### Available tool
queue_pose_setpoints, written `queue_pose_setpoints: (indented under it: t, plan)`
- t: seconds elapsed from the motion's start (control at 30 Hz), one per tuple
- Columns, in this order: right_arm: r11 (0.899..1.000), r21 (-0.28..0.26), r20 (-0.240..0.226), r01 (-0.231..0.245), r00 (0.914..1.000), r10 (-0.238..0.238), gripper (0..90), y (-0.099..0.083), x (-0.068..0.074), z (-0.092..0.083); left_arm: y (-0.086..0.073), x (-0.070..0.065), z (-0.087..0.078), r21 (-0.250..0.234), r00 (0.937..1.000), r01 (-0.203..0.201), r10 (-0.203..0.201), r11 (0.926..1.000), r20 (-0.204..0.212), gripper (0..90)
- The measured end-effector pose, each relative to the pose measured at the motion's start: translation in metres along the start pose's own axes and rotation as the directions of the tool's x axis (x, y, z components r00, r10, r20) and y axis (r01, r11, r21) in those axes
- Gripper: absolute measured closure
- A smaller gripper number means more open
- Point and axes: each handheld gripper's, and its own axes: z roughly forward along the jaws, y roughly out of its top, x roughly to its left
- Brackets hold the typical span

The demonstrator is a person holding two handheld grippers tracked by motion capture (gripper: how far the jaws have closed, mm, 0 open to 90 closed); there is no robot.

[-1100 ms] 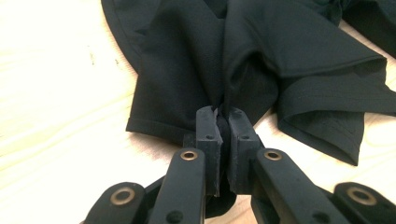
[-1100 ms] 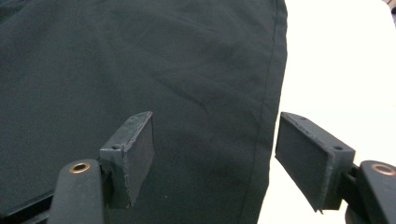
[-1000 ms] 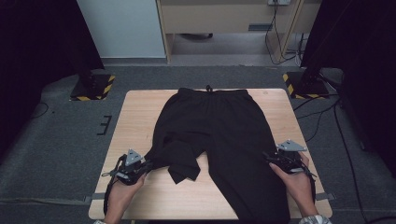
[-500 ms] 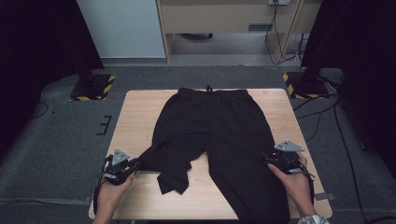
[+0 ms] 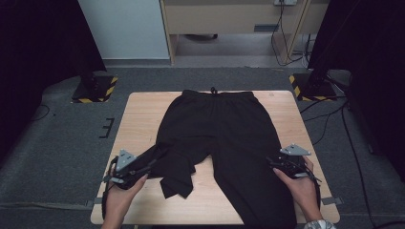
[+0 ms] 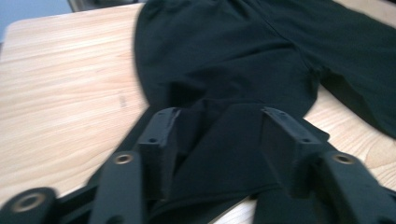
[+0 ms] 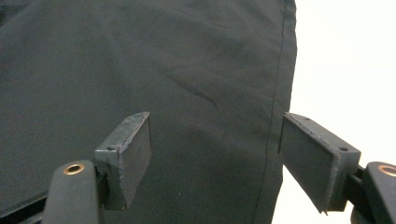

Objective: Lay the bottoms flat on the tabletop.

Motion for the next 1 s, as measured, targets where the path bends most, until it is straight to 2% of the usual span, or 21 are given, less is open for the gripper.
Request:
queue_pose_setpoints:
  t: [0.07, 0.1, 0.13, 0.2, 0.23, 0.27, 0.33, 0.43, 0.53, 0.57, 0.63, 0.7, 0.73, 0.77, 0.83, 0.87, 0.9, 0.93, 1.0]
  plan:
    - [1.000, -0.001, 0.002, 0.004, 1.0000, -0.004, 25.4, 0.000, 0.001, 0.000, 0.001, -0.009, 0.012, 0.015, 0.9994, -0.018, 0.018, 0.9997, 0.030, 40.3]
    - [1.000, 0.001, 0.000, 0.004, 1.0000, -0.004, 25.3, 0.000, 0.001, 0.001, 0.001, -0.009, 0.012, 0.015, 0.9994, -0.018, 0.018, 0.9997, 0.030, 39.8]
    - [1.000, 0.005, -0.003, 0.006, 1.0000, -0.006, 25.1, 0.000, 0.002, 0.001, 0.002, -0.015, 0.030, 0.043, 0.9977, -0.040, 0.037, 0.9983, 0.056, 38.7]
    - [1.000, 0.006, -0.004, 0.010, 0.9999, -0.010, 24.8, -0.001, 0.003, 0.002, 0.002, -0.018, 0.045, 0.070, 0.9968, -0.050, 0.045, 0.9963, 0.066, 36.9]
    - [1.000, 0.007, -0.004, 0.011, 0.9999, -0.011, 24.8, -0.001, 0.003, 0.002, 0.002, -0.018, 0.045, 0.070, 0.9968, -0.050, 0.045, 0.9963, 0.066, 35.9]
    - [1.000, 0.006, -0.008, 0.014, 0.9999, -0.014, 24.7, -0.001, 0.004, 0.002, 0.000, -0.019, 0.064, 0.106, 0.9958, -0.041, 0.032, 0.9936, 0.086, 34.8]
    - [1.000, 0.010, -0.008, 0.013, 0.9999, -0.012, 24.5, -0.001, 0.005, 0.002, -0.001, -0.020, 0.076, 0.124, 0.9953, -0.036, 0.024, 0.9916, 0.094, 33.5]
    - [1.000, 0.013, -0.006, 0.012, 0.9999, -0.012, 24.4, -0.003, 0.006, 0.001, -0.004, -0.021, 0.091, 0.164, 0.9952, -0.063, 0.050, 0.9844, 0.085, 31.1]
    - [1.000, 0.016, -0.007, 0.013, 0.9999, -0.013, 24.4, -0.004, 0.006, 0.000, -0.006, -0.016, 0.101, 0.198, 0.9963, -0.046, 0.030, 0.9791, 0.080, 31.5]
    - [1.000, 0.016, -0.007, 0.013, 0.9999, -0.013, 24.4, -0.004, 0.006, 0.000, -0.006, -0.016, 0.101, 0.198, 0.9963, -0.046, 0.030, 0.9791, 0.080, 33.4]
    - [1.000, 0.014, -0.003, 0.011, 0.9999, -0.011, 24.4, -0.005, 0.006, -0.002, -0.008, -0.010, 0.104, 0.215, 0.9961, -0.022, 0.003, 0.9764, 0.088, 37.7]
    - [1.000, 0.014, 0.002, 0.009, 1.0000, -0.009, 24.5, -0.005, 0.006, -0.003, -0.010, -0.010, 0.103, 0.224, 0.9952, -0.050, 0.029, 0.9734, 0.093, 45.5]
    - [1.000, 0.014, 0.002, 0.009, 1.0000, -0.009, 24.5, -0.005, 0.006, -0.003, -0.010, -0.010, 0.103, 0.224, 0.9952, -0.050, 0.029, 0.9734, 0.093, 51.4]
    - [1.000, 0.014, 0.003, 0.004, 1.0000, -0.004, 24.5, -0.005, 0.006, -0.003, -0.009, -0.010, 0.101, 0.231, 0.9940, -0.063, 0.040, 0.9710, 0.102, 51.4]
    - [1.000, 0.015, 0.003, 0.008, 1.0000, -0.008, 24.6, -0.006, 0.005, -0.002, -0.010, -0.009, 0.098, 0.242, 0.9930, -0.069, 0.043, 0.9677, 0.110, 69.9]
    - [1.000, 0.017, -0.001, 0.007, 1.0000, -0.007, 24.6, -0.005, 0.005, -0.002, -0.010, -0.009, 0.098, 0.242, 0.9930, -0.069, 0.043, 0.9677, 0.110, 74.1]
    - [1.000, 0.017, -0.001, 0.007, 1.0000, -0.007, 24.6, -0.005, 0.005, -0.002, -0.010, -0.009, 0.097, 0.249, 0.9920, -0.074, 0.046, 0.9658, 0.118, 74.1]
    - [1.000, 0.013, -0.001, 0.012, 0.9999, -0.012, 24.5, -0.005, 0.006, -0.002, -0.011, -0.009, 0.093, 0.256, 0.9891, -0.090, 0.056, 0.9625, 0.136, 83.6]
    - [1.000, 0.009, -0.003, 0.017, 0.9999, -0.017, 24.5, -0.005, 0.006, -0.003, -0.012, -0.010, 0.088, 0.261, 0.9860, -0.099, 0.060, 0.9602, 0.156, 87.6]
